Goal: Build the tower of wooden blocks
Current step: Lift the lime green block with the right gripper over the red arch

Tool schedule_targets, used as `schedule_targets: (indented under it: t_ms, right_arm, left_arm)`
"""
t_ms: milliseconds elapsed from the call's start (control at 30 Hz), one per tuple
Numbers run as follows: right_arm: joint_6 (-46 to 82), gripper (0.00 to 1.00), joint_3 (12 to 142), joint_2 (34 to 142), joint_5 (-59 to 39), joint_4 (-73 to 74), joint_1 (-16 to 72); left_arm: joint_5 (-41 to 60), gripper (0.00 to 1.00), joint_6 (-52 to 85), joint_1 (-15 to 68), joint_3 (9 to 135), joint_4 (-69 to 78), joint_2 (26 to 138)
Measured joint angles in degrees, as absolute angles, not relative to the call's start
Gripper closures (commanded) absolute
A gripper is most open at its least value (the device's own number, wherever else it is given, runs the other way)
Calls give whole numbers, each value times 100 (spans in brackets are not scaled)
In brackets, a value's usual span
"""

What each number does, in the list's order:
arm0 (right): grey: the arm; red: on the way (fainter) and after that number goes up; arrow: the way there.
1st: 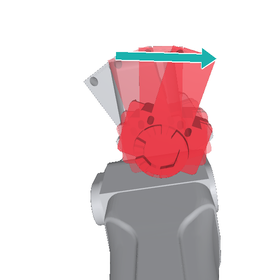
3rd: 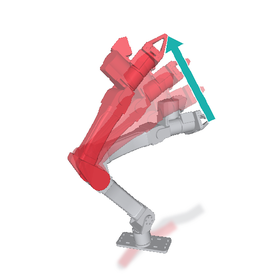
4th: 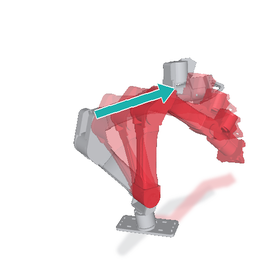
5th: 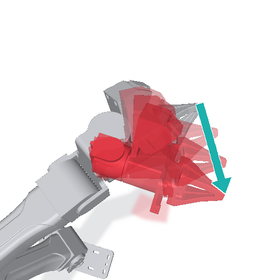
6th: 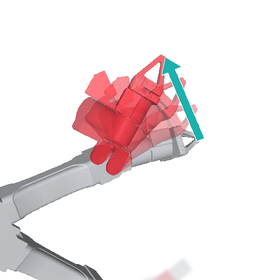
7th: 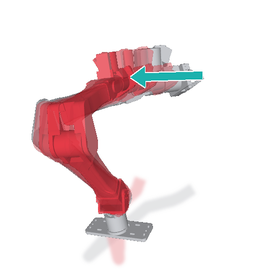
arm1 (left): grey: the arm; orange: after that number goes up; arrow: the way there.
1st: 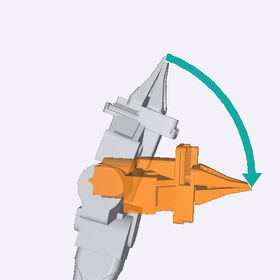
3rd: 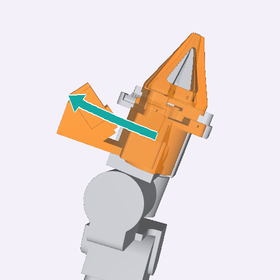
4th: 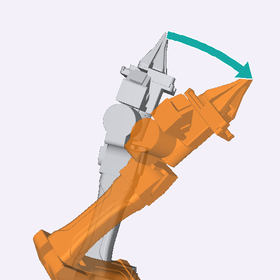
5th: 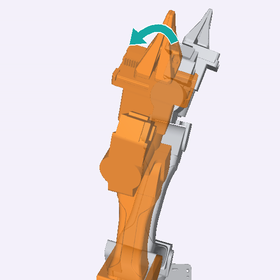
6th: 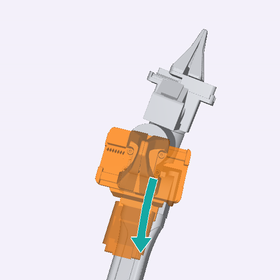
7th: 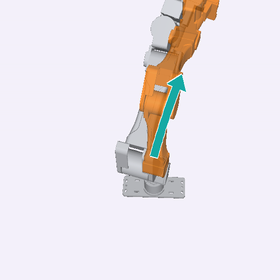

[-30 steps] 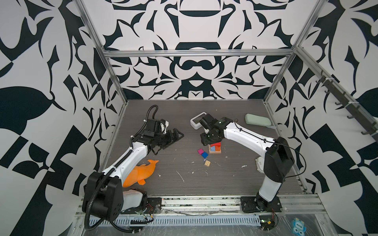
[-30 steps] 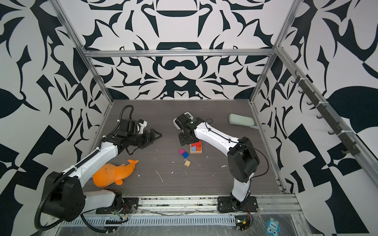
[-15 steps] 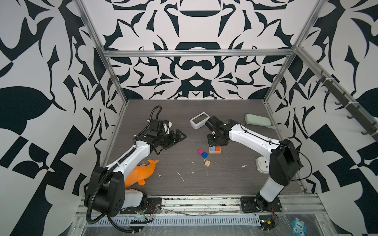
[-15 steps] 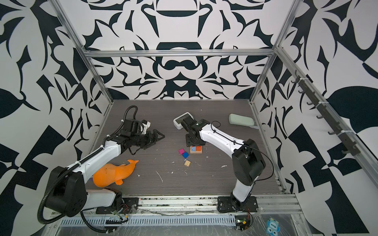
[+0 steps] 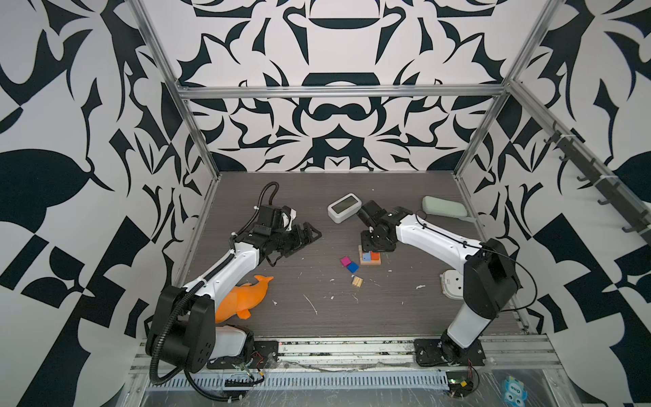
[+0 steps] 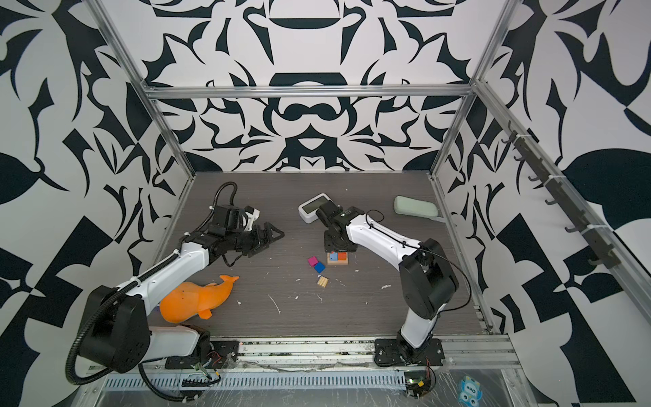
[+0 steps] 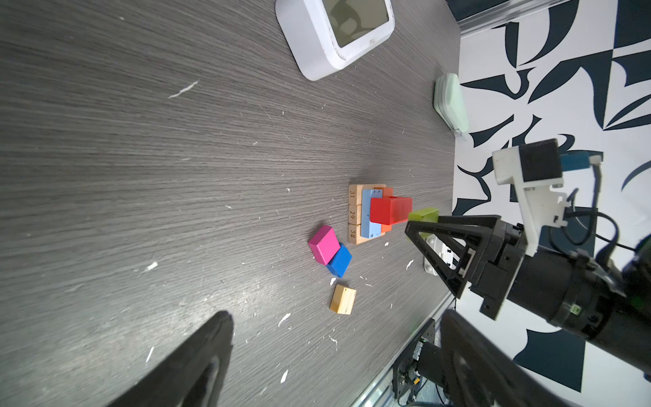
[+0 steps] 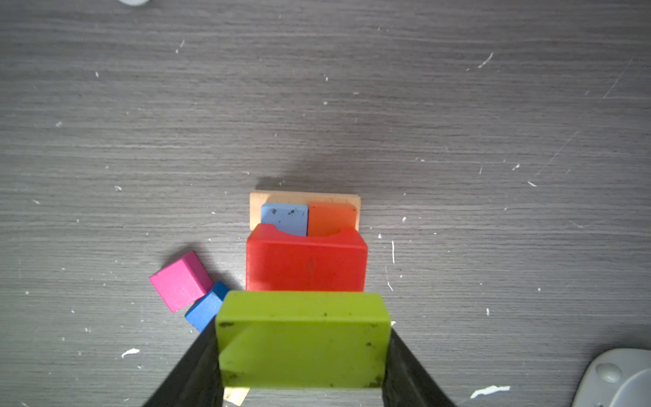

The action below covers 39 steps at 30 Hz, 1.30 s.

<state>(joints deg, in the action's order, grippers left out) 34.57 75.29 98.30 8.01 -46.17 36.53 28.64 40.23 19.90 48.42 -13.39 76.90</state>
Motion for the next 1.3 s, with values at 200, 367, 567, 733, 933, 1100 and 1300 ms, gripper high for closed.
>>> schedule_targets:
  t_ms: [200,367,567,733,933,1100,1300]
  right_arm:
    - [3457,46,7529,9859,801,-4525,3618]
    - [3457,46,7529,9944,801,-4506,3607]
    - [3459,46,7529,10049,797,-4475,3607]
    - [3459,46,7529,10136,788,-4429,3607]
    - [3459,45,7529,10193,775,-4383,3607]
    - [3459,44,7529,10193,775,-4381,3607]
    - [3463,40,7529,10193,777,-4381,3607]
  left_arm:
    - [2862,6,4034,1990,4842,-1317,7701]
    - [2858,6,4025,1990,4842,-1321,7701]
    - [2856,6,4025,1990,4842,-1323,7701]
    - [2858,6,4025,1990,4842,-1323,7701]
    - [2858,6,4025,1990,4847,-1330,7701]
    - [2856,6,4023,1990,4849,-1332,7701]
    - [2856,6,4023,1990,4849,-1337,7701]
